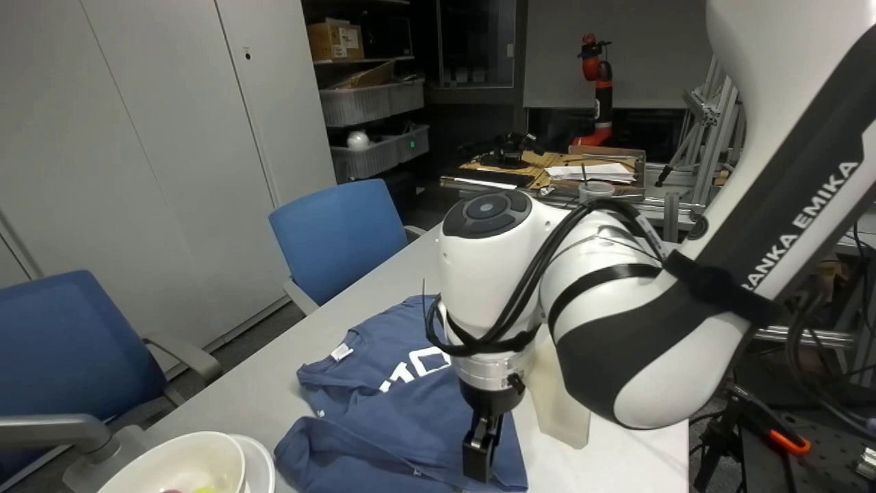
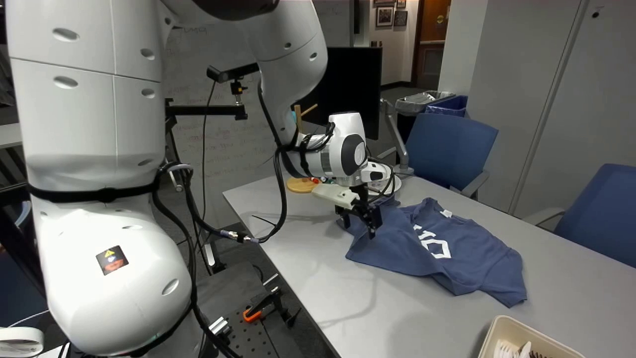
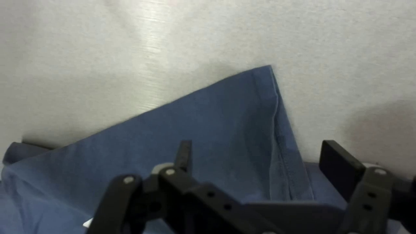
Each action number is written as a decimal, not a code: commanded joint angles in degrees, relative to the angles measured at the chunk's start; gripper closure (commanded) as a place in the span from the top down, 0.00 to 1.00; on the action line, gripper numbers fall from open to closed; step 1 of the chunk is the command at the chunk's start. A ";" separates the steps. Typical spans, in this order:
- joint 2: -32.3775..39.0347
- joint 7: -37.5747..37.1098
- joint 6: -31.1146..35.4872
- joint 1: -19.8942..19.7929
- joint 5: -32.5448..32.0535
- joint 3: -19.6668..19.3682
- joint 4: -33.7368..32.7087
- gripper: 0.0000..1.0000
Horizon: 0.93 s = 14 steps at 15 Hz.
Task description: Fold up the blue T Shirt on the table.
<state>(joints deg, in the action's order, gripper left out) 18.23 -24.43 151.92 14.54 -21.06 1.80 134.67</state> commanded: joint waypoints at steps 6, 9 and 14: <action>4.08 6.48 -2.79 -1.16 2.13 -0.99 -3.54 1.00; 6.21 11.84 -3.92 -1.70 2.58 -0.49 -5.70 1.00; 9.17 17.61 -6.58 -1.88 2.55 -0.16 -8.68 1.00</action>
<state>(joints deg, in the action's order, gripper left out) 25.05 -11.19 147.53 13.85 -20.11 0.41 128.88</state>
